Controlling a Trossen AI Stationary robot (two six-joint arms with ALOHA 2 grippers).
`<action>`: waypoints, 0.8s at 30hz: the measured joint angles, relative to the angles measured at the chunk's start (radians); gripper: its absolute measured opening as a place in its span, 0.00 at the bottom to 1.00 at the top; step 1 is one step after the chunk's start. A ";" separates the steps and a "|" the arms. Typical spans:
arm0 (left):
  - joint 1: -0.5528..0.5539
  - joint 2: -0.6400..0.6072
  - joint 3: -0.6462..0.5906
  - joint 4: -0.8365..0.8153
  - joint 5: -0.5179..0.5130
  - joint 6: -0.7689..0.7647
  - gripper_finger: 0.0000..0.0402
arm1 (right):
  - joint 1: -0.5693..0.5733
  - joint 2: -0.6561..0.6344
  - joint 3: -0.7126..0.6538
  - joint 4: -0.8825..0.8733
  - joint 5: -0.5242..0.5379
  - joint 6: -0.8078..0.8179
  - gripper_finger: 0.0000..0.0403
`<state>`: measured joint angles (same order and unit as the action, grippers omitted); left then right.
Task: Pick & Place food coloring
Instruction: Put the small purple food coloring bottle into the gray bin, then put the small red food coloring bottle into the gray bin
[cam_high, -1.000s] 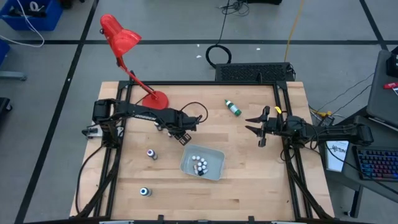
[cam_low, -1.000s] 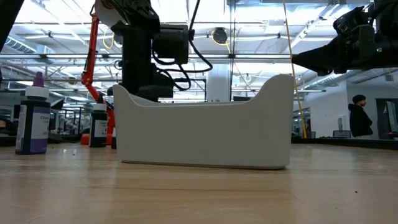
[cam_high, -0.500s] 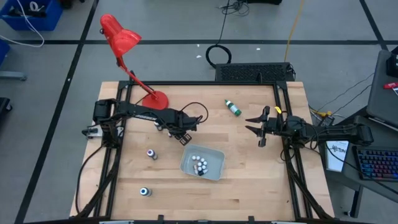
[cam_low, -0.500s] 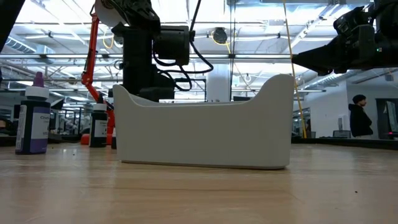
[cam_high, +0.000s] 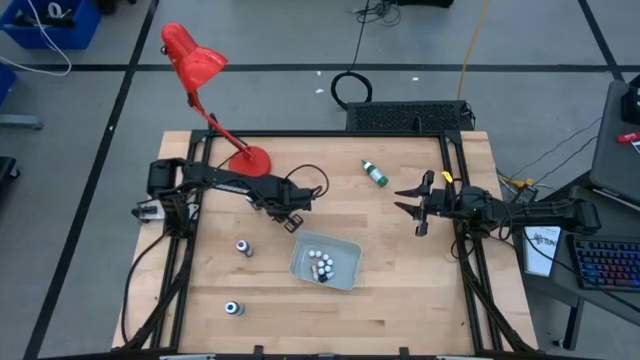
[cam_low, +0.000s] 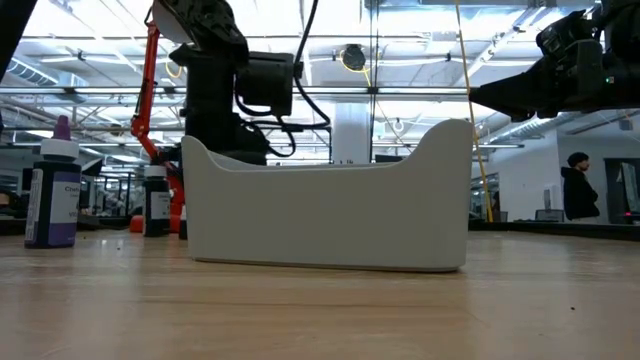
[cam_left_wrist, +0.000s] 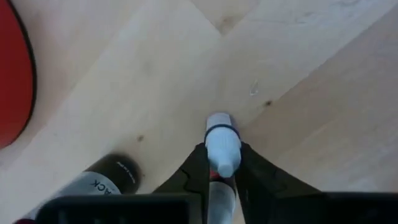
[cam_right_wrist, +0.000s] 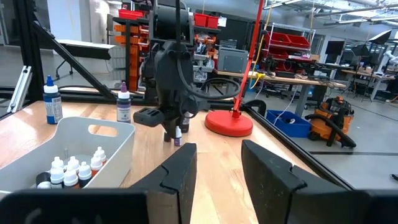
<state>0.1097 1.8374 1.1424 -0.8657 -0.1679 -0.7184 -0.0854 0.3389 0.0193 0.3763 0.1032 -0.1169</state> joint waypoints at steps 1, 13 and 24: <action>0.000 0.000 -0.001 0.002 0.000 0.000 0.14 | 0.000 0.000 0.000 0.000 0.000 0.000 0.29; 0.000 0.010 -0.006 0.002 0.006 0.007 0.03 | 0.000 0.000 0.000 0.000 0.000 0.000 0.29; 0.000 0.009 0.029 -0.002 -0.024 0.049 0.02 | 0.000 0.000 0.000 0.000 0.000 0.000 0.29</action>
<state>0.1093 1.8465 1.1718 -0.8673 -0.1921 -0.6699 -0.0853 0.3386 0.0193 0.3763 0.1032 -0.1169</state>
